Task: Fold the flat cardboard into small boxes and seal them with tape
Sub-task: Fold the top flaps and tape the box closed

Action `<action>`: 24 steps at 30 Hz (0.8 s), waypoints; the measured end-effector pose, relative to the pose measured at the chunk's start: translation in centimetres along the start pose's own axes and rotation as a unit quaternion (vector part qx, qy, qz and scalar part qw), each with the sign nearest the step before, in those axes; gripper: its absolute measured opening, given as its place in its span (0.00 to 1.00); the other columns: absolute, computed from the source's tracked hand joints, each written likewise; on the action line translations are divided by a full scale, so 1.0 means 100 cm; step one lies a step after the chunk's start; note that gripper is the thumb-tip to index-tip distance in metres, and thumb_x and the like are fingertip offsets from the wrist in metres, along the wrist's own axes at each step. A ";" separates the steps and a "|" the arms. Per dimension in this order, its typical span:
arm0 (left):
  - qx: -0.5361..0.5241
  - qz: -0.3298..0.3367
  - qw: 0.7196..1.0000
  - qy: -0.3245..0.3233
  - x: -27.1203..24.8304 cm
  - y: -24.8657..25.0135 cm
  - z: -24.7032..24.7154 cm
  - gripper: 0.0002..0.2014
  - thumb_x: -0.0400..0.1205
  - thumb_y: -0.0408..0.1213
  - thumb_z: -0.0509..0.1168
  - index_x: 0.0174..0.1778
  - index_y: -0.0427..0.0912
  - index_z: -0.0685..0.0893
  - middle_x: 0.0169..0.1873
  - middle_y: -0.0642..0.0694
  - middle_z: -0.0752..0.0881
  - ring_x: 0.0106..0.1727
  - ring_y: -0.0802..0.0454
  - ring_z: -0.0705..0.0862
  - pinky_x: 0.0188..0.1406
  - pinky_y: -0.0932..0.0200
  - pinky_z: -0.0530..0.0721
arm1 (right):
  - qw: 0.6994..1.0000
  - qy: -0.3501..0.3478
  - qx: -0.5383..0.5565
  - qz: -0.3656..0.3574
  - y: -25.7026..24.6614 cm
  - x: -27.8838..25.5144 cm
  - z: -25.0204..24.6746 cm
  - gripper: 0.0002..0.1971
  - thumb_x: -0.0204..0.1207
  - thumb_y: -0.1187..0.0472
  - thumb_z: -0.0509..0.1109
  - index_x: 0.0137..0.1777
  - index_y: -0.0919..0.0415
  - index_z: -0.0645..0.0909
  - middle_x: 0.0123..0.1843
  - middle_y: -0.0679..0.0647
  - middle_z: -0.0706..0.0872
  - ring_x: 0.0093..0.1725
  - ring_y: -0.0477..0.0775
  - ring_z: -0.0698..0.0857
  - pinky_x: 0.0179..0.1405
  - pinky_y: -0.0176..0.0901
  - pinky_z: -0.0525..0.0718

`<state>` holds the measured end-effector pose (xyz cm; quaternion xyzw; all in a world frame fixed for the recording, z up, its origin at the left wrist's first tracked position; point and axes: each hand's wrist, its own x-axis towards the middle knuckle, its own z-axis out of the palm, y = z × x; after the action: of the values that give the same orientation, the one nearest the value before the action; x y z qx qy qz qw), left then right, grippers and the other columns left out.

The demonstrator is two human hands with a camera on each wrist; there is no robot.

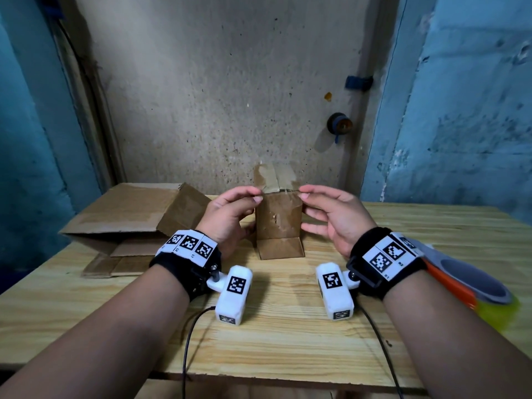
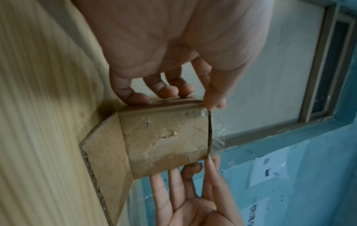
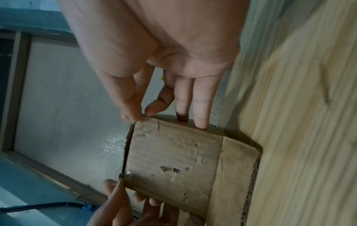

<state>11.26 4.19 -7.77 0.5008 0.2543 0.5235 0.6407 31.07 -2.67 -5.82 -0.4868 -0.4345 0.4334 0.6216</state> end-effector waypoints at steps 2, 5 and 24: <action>0.002 -0.002 1.000 -0.001 0.000 0.001 0.000 0.11 0.79 0.27 0.72 0.37 0.49 0.90 0.39 0.50 0.83 0.39 0.55 0.75 0.44 0.51 0.73 | 1.000 0.005 -0.001 -0.002 0.000 0.000 0.001 0.07 0.79 0.63 0.79 0.48 0.49 0.95 0.57 0.47 0.95 0.66 0.57 0.86 0.61 0.64 0.90; 0.005 -0.002 1.000 0.002 -0.001 0.001 -0.001 0.12 0.79 0.26 0.71 0.36 0.49 0.89 0.38 0.51 0.84 0.38 0.56 0.75 0.42 0.53 0.73 | 1.000 0.009 -0.004 -0.007 0.000 -0.001 0.003 0.06 0.79 0.63 0.79 0.47 0.49 0.94 0.56 0.46 0.95 0.65 0.56 0.86 0.62 0.64 0.90; 0.014 -0.019 0.999 0.041 -0.009 0.007 0.008 0.06 0.79 0.41 0.76 0.40 0.42 0.92 0.39 0.47 0.91 0.47 0.54 0.87 0.49 0.48 0.77 | 0.999 0.001 -0.032 0.024 -0.003 -0.008 0.007 0.17 0.77 0.44 0.79 0.52 0.58 0.92 0.44 0.53 0.94 0.53 0.48 0.93 0.70 0.68 0.84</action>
<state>11.37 3.05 -6.96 0.4829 0.2970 0.5279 0.6324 30.24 -3.28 -5.53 -0.5170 -0.4355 0.4339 0.5957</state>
